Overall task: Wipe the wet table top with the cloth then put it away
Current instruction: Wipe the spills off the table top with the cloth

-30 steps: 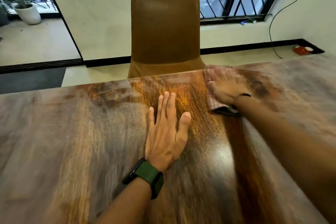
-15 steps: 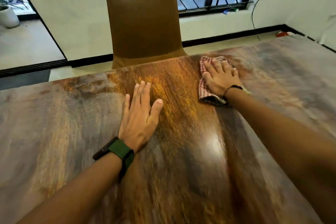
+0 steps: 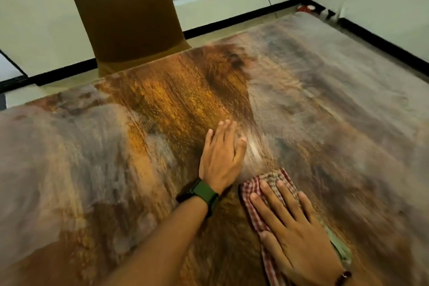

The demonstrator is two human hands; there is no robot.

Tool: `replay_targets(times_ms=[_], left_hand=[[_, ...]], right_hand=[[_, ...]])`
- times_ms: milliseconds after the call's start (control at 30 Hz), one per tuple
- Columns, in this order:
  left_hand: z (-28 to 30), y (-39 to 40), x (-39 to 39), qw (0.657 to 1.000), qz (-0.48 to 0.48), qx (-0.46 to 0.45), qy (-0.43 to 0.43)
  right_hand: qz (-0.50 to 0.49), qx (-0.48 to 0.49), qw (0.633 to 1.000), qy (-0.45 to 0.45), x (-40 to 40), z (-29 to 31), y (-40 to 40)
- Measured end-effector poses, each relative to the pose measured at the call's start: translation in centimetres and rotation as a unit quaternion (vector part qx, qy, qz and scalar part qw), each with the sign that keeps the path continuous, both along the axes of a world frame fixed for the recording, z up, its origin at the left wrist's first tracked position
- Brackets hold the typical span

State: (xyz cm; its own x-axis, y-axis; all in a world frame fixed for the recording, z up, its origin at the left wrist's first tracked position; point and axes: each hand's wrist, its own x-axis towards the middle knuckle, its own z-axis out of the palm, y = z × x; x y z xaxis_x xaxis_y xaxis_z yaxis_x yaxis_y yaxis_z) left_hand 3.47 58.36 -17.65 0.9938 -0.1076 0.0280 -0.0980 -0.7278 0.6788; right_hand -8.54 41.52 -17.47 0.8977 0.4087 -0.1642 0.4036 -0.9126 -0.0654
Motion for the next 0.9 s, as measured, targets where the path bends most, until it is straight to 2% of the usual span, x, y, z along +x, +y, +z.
replay_targets(times_ms=[133, 300, 400, 467, 633, 800, 900], left_hand=[[-0.7, 0.0, -0.1, 0.999, 0.022, 0.002, -0.025], [-1.2, -0.2, 0.4, 0.995, -0.015, 0.093, -0.034], [-1.3, -0.3, 0.9, 0.995, -0.025, 0.097, -0.027], [-1.2, -0.3, 0.8, 0.997, -0.019, 0.076, -0.017], [-1.0, -2.6, 1.1, 0.998, 0.059, 0.016, 0.019], [0.6, -9.6, 1.3, 0.991, -0.013, -0.106, 0.087], [1.1, -12.2, 0.4, 0.975, 0.006, -0.19, 0.115]], right_hand=[[-0.022, 0.007, 1.0, -0.017, 4.4, 0.0, 0.7], [-0.061, 0.031, 0.997, -0.039, 20.7, -1.2, 3.6], [-0.097, 0.04, 0.994, -0.011, 28.9, -1.0, 5.7], [-0.118, 0.045, 0.992, -0.001, 30.0, -1.0, 6.4], [-0.091, 0.033, 0.995, -0.009, 20.5, -0.4, 2.1], [-0.054, 0.014, 0.997, -0.045, 5.2, -0.5, -5.7], [-0.065, -0.001, 0.998, -0.023, 1.7, -0.2, -8.1]])
